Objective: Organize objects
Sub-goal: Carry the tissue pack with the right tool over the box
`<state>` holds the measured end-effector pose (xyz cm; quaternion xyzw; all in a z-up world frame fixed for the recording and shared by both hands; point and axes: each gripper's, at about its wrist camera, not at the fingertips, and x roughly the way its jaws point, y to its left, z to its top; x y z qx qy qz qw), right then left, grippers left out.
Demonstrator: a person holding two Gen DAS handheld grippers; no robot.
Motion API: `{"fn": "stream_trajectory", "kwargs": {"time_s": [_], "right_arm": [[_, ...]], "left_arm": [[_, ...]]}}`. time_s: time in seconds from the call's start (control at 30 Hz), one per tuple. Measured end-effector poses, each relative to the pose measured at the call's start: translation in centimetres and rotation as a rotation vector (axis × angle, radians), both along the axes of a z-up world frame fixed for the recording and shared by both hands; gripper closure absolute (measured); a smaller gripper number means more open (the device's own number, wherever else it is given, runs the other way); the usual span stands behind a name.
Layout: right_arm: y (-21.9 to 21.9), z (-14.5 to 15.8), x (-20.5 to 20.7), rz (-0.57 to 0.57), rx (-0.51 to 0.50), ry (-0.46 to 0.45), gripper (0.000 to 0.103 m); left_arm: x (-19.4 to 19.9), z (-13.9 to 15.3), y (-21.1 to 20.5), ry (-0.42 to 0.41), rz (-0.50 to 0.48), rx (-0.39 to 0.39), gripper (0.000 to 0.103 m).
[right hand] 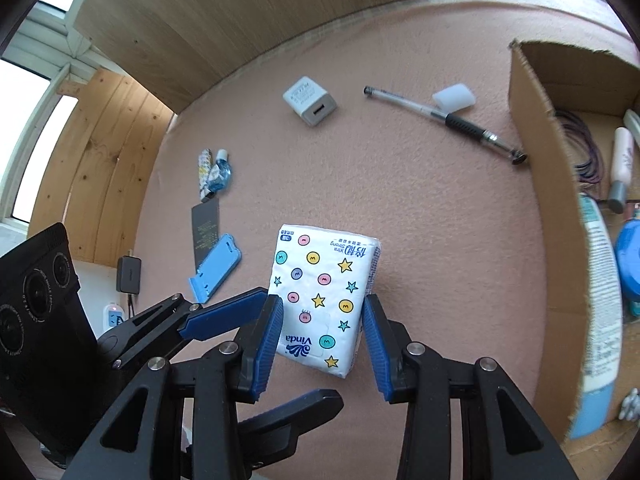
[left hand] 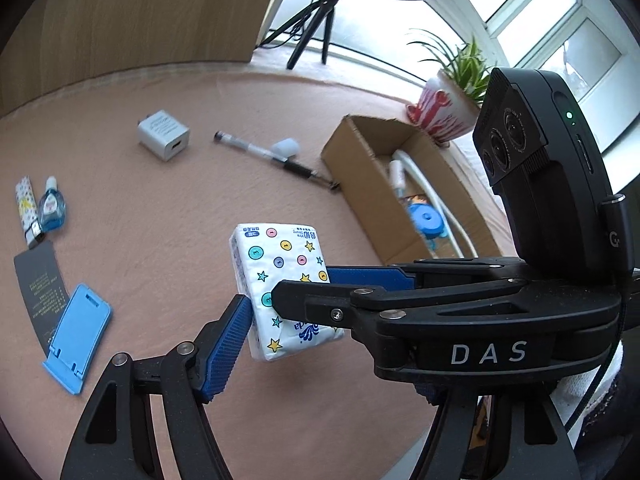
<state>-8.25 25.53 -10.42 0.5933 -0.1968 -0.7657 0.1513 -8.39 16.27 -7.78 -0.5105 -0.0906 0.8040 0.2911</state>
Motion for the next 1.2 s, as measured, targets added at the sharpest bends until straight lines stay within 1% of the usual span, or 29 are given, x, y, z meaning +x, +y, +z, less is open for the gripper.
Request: {"fn": "stream_trajectory", "kwargs": {"time_s": [0.17,0.33,0.47,0.63,0.8,0.97,1.2], "right_arm": [[1.4,1.8,0.8,-0.009,-0.003,0.037,0.065],[3.4,3.8,1.7,-0.034,0.012,0.081,0.065],[5.7,5.1,2.4,-0.069,0.020,0.103,0.065],[9.2,6.2,2.8,-0.114,0.049,0.129,0.065],[12.2,6.5,2.7,-0.146,0.078,0.135,0.065],[15.0,6.5,3.1,-0.159,0.100,0.129,0.065],[17.3,5.4,4.2,-0.148,0.131,0.100,0.065]], "left_arm": [[0.4,2.0,1.7,0.037,-0.023,0.011,0.029],[0.3,3.5,4.3,0.060,-0.056,0.041,0.029],[-0.1,4.3,6.9,0.078,-0.089,0.059,0.029],[-1.1,4.4,10.8,0.089,-0.121,0.083,0.029],[-1.7,4.2,13.9,0.077,-0.148,0.103,0.029],[-0.9,3.8,16.8,0.056,-0.193,0.112,0.029],[0.7,2.6,19.0,0.015,-0.258,0.100,0.029]]}}
